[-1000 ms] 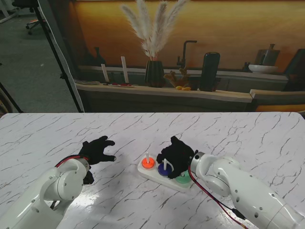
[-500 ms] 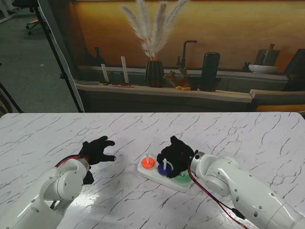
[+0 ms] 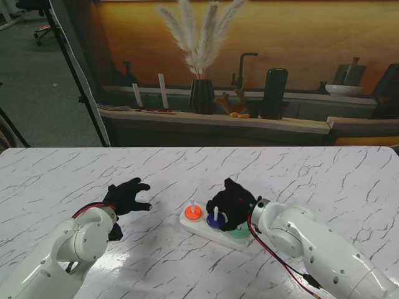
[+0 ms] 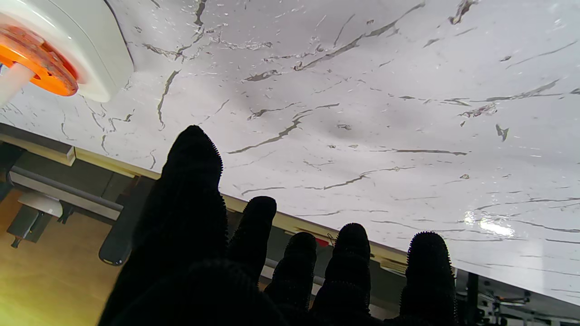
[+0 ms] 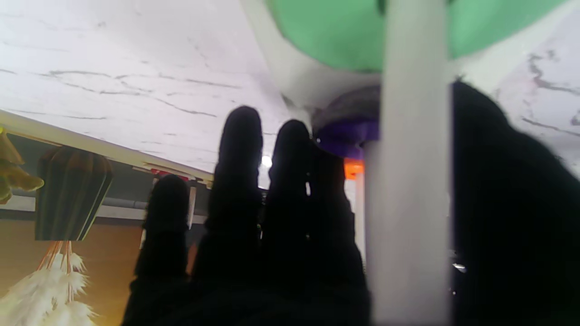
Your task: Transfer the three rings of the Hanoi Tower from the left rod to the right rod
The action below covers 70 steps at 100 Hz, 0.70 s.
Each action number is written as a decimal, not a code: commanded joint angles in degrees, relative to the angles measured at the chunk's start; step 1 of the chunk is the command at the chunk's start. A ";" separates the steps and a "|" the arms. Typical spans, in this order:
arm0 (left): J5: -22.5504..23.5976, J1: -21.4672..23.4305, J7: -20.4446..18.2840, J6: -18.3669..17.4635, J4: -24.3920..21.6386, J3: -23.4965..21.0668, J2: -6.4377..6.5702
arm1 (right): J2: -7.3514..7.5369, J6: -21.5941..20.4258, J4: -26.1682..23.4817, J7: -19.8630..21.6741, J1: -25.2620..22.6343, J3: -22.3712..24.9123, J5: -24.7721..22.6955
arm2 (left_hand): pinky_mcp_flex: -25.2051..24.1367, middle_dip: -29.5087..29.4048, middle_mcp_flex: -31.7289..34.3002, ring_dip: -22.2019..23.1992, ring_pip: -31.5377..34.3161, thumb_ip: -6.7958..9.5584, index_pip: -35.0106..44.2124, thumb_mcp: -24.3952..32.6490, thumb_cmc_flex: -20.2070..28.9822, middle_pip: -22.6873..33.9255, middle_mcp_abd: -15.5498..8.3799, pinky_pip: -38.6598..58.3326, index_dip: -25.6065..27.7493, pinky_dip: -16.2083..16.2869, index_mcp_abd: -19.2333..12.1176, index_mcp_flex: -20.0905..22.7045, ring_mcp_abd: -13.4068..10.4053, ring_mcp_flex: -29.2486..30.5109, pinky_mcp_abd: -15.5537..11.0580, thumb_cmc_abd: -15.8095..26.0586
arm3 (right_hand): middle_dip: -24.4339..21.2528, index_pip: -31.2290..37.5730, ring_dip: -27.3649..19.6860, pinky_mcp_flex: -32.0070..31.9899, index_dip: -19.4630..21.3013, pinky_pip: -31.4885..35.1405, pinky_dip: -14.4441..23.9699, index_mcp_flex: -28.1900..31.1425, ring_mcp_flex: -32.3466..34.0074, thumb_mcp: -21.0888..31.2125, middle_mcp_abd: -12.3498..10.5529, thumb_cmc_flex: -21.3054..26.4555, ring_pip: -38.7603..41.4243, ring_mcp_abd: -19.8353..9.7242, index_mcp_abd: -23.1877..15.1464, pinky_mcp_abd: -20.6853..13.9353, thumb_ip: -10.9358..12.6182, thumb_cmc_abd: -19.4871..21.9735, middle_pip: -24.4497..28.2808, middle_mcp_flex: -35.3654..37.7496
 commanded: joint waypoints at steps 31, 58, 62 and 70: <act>-0.37 0.02 -1.30 -0.94 -0.12 0.28 -0.18 | -0.50 -1.59 -1.67 0.49 -3.61 2.79 0.07 | -1.23 -0.58 -0.06 -0.36 -1.54 0.87 -0.28 -1.50 1.35 -0.94 0.84 -2.40 -0.36 -0.53 1.23 0.74 0.54 -1.96 -0.04 2.09 | 0.63 6.20 0.05 -0.19 1.42 1.18 0.51 5.00 1.84 7.69 -0.67 4.01 0.33 -1.03 -5.37 14.48 0.32 2.35 0.13 1.66; -0.55 0.12 -1.30 -0.86 -0.21 0.22 -0.19 | -0.43 -2.72 -3.44 0.32 -4.50 4.67 -1.05 | -1.26 -0.60 -0.13 -0.40 -1.61 0.86 -0.31 -1.50 1.35 -0.96 0.86 -2.62 -0.38 -0.49 1.29 0.73 0.52 -2.06 -0.08 2.21 | 0.69 6.25 0.10 -0.19 1.65 1.20 0.50 5.03 1.79 7.83 -0.73 4.03 0.48 -1.15 -5.48 14.50 0.32 1.94 0.26 1.61; -0.54 0.15 -1.29 -0.84 -0.25 0.19 -0.20 | -0.43 -2.90 -3.70 0.18 -4.62 5.01 -1.30 | -1.30 -0.60 -0.09 -0.40 -1.61 0.85 -0.30 -1.53 1.28 -0.93 0.82 -2.68 -0.38 -0.50 1.19 0.76 0.48 -2.05 -0.07 2.23 | 0.72 6.27 0.12 -0.17 1.68 1.21 0.50 5.07 1.89 7.83 -0.82 4.05 0.53 -1.17 -5.52 14.49 0.25 1.78 0.31 1.71; -0.50 0.16 -1.33 -0.87 -0.27 0.19 -0.18 | -0.37 -3.42 -4.32 0.33 -4.87 5.78 -1.72 | -1.34 -0.61 -0.13 -0.42 -1.64 0.86 -0.31 -1.51 1.35 -0.95 0.86 -2.80 -0.39 -0.51 1.24 0.74 0.53 -2.10 -0.06 2.25 | 0.73 6.24 0.12 -0.17 1.72 1.21 0.50 5.01 1.83 7.92 -0.88 4.06 0.51 -1.25 -5.55 14.48 0.18 1.72 0.27 1.64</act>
